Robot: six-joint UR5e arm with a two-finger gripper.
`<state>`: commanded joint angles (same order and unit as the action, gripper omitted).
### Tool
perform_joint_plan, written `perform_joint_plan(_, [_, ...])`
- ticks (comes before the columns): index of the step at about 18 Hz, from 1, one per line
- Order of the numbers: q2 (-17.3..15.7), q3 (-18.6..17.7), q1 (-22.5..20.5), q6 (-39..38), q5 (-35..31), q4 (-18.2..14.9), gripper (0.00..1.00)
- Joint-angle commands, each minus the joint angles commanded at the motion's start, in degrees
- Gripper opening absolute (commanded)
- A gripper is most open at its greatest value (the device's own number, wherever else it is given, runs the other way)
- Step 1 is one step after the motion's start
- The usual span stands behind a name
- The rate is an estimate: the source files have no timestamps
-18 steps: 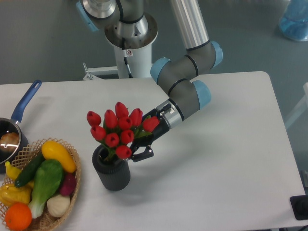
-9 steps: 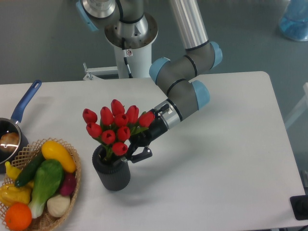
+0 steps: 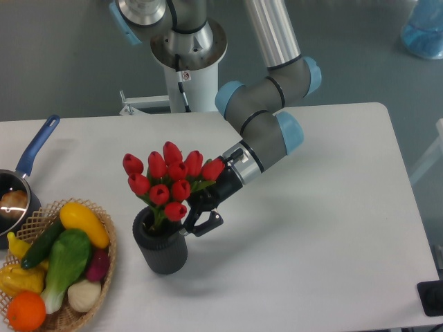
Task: Insert the flowers into the vase
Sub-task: 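Adjust the tulip bunch upright inside the vase with the gripper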
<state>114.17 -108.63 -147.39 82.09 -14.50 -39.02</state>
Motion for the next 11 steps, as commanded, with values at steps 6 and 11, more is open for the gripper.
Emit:
perform_joint_plan(6, [-1.2,0.8,0.4,-3.6,-3.3,0.0,0.72])
perform_joint_plan(11, [-1.5,1.2,1.5,-4.1,-5.9,0.1,0.73])
